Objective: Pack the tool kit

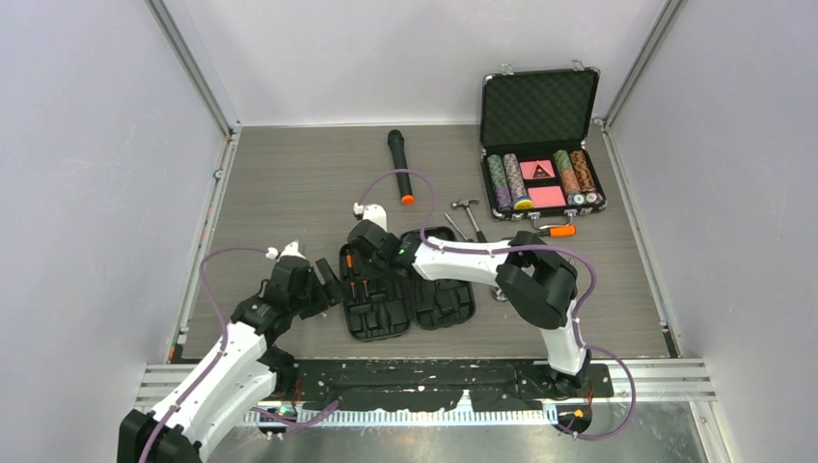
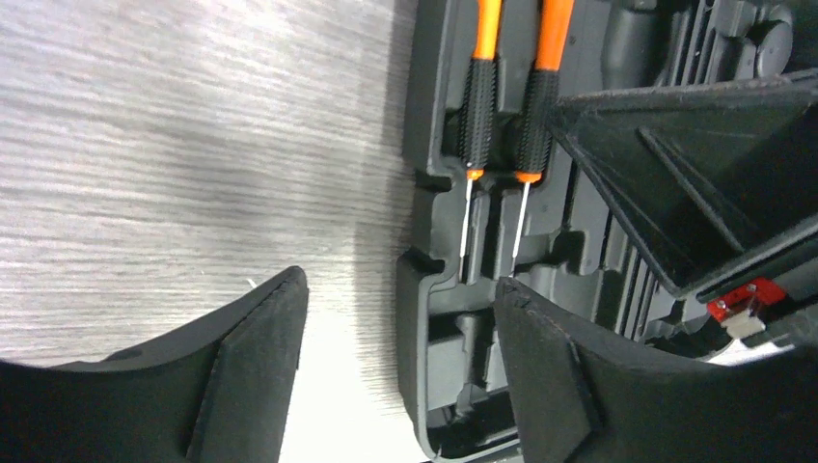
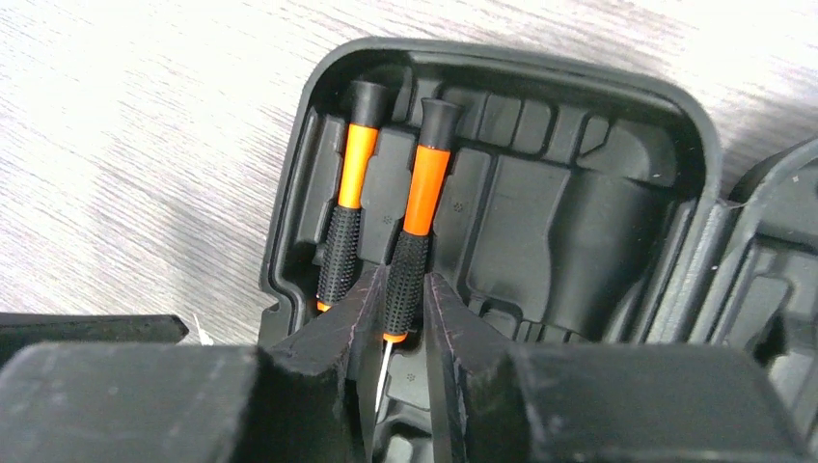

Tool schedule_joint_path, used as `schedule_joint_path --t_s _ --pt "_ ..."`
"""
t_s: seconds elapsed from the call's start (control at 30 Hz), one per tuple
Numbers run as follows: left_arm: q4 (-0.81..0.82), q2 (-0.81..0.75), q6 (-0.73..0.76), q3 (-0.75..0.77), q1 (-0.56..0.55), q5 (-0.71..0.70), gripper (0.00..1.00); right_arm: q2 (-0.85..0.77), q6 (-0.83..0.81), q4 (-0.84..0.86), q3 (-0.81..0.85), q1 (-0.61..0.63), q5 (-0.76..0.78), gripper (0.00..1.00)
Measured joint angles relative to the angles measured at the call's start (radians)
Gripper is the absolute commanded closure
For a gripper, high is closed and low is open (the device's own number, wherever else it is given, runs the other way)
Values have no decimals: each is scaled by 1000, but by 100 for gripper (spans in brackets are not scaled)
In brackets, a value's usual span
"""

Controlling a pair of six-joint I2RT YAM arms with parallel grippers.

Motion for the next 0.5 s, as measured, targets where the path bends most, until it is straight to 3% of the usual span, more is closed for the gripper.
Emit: schedule_joint_path --t_s 0.13,0.5 --pt "13 94 20 74 0 -6 13 -29 -40 -8 3 -14 -16 73" --pt "86 316 47 165 0 -4 12 -56 -143 90 -5 -146 -165 73"
